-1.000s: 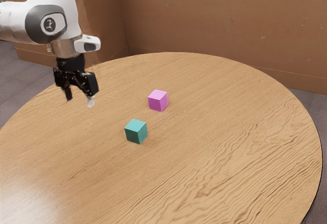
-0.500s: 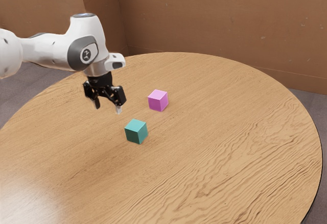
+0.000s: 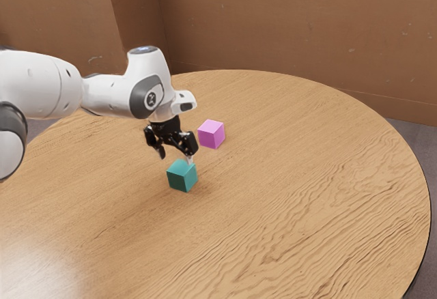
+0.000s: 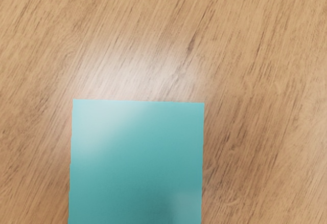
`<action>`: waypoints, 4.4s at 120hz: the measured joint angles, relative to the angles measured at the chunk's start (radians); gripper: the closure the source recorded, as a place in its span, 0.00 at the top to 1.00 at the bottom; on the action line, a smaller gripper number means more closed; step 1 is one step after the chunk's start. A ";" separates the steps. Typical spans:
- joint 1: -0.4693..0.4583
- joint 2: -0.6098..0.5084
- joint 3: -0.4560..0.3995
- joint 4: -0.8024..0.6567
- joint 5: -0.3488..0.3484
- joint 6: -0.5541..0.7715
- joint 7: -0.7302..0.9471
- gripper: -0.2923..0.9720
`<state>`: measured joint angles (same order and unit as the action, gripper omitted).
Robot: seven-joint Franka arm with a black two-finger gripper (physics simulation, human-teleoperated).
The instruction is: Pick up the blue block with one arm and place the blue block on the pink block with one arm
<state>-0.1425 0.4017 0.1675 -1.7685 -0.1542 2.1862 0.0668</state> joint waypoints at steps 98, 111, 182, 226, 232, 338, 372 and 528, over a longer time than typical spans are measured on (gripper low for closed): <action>0.005 0.103 -0.005 0.004 -0.045 0.056 0.034 0.77; 0.006 0.121 -0.004 0.022 -0.046 0.064 0.039 0.77; 0.006 0.164 -0.001 0.042 -0.052 0.078 0.049 0.47; 0.009 0.054 0.044 0.161 -0.029 -0.060 0.057 0.54; 0.013 0.080 0.055 0.228 -0.029 -0.105 0.065 0.55; 0.219 0.601 -0.116 1.066 -0.038 -0.343 0.167 0.51; 0.250 0.675 -0.155 1.136 -0.087 -0.252 0.130 0.52; 0.251 -0.176 -0.214 0.295 -0.050 -0.276 0.122 0.77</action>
<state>0.1088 0.2256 -0.0464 -1.4736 -0.2041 1.9107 0.1887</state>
